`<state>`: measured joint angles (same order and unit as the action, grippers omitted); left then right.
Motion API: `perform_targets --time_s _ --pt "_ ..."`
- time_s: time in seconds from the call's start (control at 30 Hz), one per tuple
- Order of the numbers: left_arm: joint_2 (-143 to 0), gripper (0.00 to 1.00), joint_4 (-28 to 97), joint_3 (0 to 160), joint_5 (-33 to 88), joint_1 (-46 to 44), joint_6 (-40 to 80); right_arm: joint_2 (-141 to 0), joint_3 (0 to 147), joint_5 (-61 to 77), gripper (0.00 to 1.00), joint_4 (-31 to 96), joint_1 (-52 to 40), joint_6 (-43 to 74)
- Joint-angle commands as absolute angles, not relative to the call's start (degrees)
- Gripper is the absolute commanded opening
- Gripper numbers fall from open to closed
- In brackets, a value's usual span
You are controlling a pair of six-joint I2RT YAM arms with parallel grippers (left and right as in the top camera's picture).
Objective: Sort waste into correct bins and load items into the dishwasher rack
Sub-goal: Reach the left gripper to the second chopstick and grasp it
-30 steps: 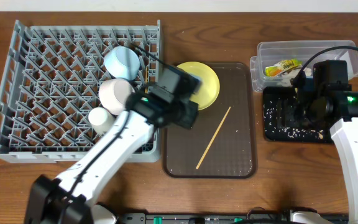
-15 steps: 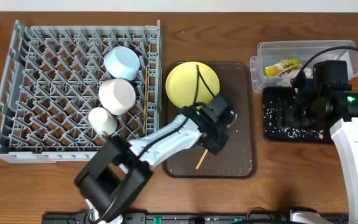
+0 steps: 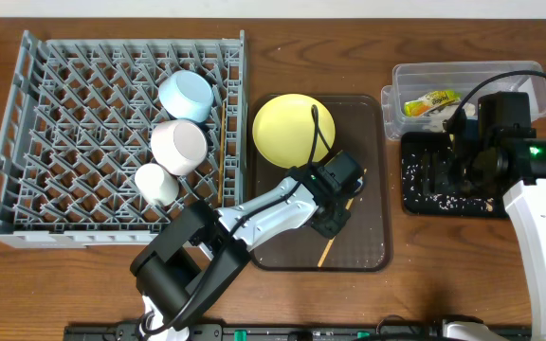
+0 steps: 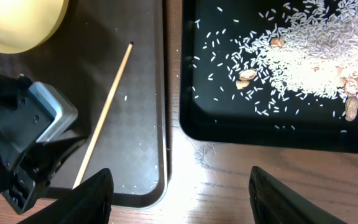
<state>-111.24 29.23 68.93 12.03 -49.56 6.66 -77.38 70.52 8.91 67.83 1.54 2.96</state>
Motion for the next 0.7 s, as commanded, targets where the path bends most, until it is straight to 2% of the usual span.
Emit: perform_targets --time_s 0.0,0.1,0.2,0.67 --pt "-114.9 0.27 29.8 67.7 10.9 -49.6 8.3 -76.7 71.2 8.4 0.68 67.7 1.4 2.5" --pt "-114.9 0.29 29.8 67.7 10.9 -49.7 8.3 -76.7 71.2 8.4 0.68 67.8 1.5 2.5" --pt "-114.5 0.46 30.3 67.8 11.3 -49.8 8.2 -76.7 71.2 8.4 0.68 67.9 1.5 2.5" --pt "-110.9 0.50 30.9 68.5 10.2 -51.7 9.0 -76.7 71.2 8.3 0.68 67.9 1.5 2.5"
